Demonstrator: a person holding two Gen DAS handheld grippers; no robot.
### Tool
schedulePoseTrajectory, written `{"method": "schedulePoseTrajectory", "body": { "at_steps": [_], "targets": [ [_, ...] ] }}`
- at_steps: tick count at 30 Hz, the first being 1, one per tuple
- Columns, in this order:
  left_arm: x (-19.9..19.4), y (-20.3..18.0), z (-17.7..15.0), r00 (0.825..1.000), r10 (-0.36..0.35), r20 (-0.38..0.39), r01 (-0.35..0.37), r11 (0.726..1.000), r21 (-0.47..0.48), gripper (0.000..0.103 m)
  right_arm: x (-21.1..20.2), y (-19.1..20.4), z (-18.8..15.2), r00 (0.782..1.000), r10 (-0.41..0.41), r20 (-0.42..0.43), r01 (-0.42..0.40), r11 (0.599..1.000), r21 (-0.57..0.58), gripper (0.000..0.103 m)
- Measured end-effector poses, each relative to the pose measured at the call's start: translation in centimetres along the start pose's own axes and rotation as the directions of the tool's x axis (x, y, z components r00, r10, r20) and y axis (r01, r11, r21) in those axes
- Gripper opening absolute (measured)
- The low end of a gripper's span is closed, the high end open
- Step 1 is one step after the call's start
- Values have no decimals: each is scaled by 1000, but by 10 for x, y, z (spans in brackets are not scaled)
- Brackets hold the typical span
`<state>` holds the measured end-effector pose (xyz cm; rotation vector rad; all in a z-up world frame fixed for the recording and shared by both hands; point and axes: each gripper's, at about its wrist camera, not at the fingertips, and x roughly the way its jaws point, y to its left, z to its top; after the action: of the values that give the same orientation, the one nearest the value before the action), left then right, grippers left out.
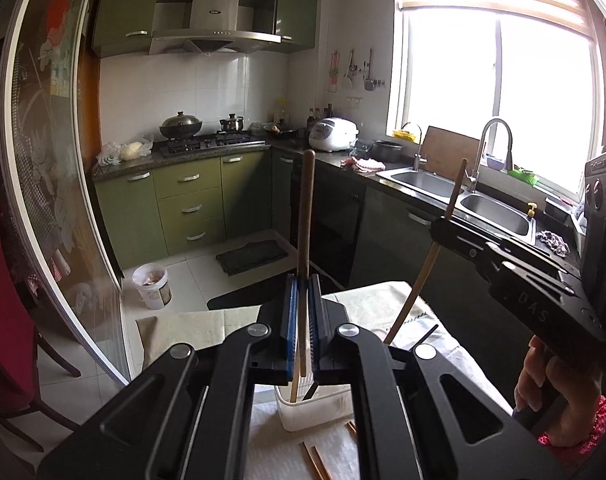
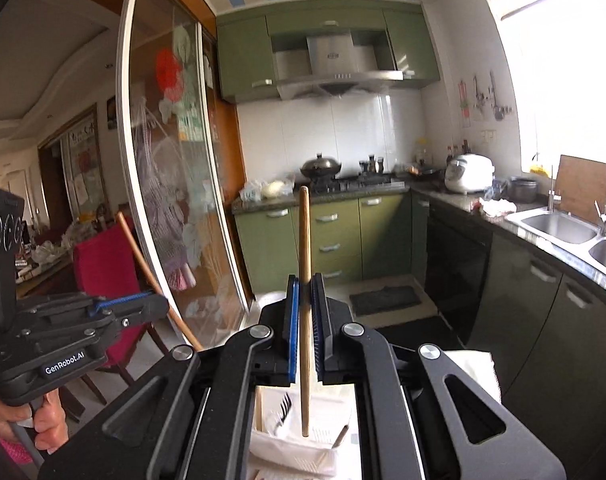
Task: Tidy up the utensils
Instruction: 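Lower both held chopsticks into the white holder and open both tools, then grasp a bamboo chopstick with the right tool while the left tool grasps a dark chopstick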
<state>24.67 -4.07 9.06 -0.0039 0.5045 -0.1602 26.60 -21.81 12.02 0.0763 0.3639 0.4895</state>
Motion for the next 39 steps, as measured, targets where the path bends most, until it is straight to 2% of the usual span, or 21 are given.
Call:
{"method": "schedulePoseTrajectory", "body": {
  "at_steps": [5,10,17,22,24,28,30,32,34,36,37,39],
  "targets": [
    [28,-2,-24,995,-10,-103,10,1000,-2,5,21,1,-24,996,-16,-87,13,999,-38,7],
    [45,-1,-44,984,-6,-179,6,1000,-4,6,37,2,-41,991,-23,-134,15,998,-58,7],
    [53,1,-59,975,7,-221,-6,1000,4,6,39,4,-59,987,-24,-157,12,997,-75,11],
    [48,-1,-64,975,-1,-223,2,1000,7,6,16,3,-65,992,1,-125,-9,998,-60,11],
    [43,0,-64,975,-7,-224,8,1000,2,10,0,5,-68,994,15,-105,-22,998,-61,11],
    [26,1,-68,973,-17,-229,13,1000,-20,47,-39,2,-84,997,23,-80,-28,998,-59,16],
    [20,1,-79,966,-14,-260,8,1000,-23,51,-54,-1,-97,996,16,-90,-21,998,-56,29],
    [19,2,-96,948,-36,-316,21,998,-51,65,-62,-7,-114,991,-8,-136,0,998,-63,34],
    [24,3,-122,913,-64,-404,30,996,-89,69,-65,-15,-133,980,-24,-195,13,998,-54,35],
    [37,2,-152,855,-107,-507,48,991,-128,69,-67,-24,-150,970,-41,-240,33,999,-37,35],
    [45,2,-166,822,-132,-555,53,986,-155,68,-67,-30,-160,964,-55,-260,50,998,-25,35],
    [63,2,-191,756,-177,-631,52,976,-211,53,-66,-44,-175,956,-58,-287,64,998,10,35]
  ]
}}
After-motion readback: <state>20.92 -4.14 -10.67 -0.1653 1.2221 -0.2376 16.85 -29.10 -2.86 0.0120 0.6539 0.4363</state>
